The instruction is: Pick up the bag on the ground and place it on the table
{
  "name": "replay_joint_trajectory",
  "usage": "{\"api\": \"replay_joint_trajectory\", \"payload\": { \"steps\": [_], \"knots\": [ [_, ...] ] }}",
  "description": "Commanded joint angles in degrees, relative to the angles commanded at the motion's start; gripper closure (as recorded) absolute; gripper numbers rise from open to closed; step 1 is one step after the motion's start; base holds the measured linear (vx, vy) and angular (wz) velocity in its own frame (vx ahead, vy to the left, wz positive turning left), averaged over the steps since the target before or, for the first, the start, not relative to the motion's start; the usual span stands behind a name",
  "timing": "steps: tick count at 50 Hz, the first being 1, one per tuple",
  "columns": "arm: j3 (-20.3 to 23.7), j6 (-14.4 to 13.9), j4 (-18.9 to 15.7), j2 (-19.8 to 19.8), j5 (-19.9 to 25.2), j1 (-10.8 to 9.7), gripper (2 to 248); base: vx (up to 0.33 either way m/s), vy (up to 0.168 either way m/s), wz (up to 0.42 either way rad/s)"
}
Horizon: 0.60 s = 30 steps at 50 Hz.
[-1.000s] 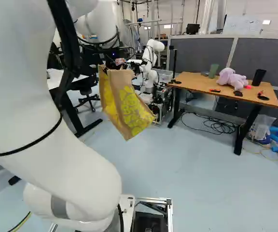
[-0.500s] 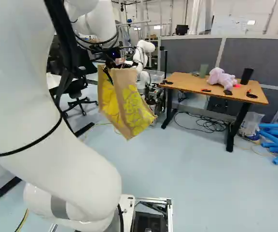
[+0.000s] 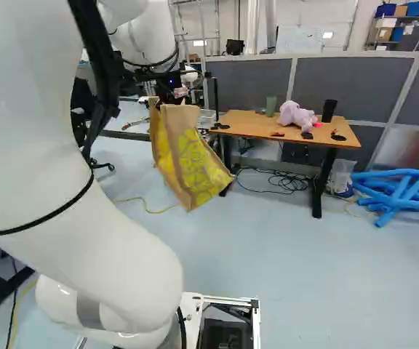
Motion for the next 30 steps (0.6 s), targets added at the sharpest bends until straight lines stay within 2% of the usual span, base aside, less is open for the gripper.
{"api": "replay_joint_trajectory", "payload": {
  "steps": [10, 30],
  "knots": [
    [0.0, 0.0, 0.0, 0.0, 0.0, 0.0, 228, 0.160, -0.043, -0.231],
    [0.0, 0.0, 0.0, 0.0, 0.0, 0.0, 228, 0.160, 0.001, -0.018]
  ]
}}
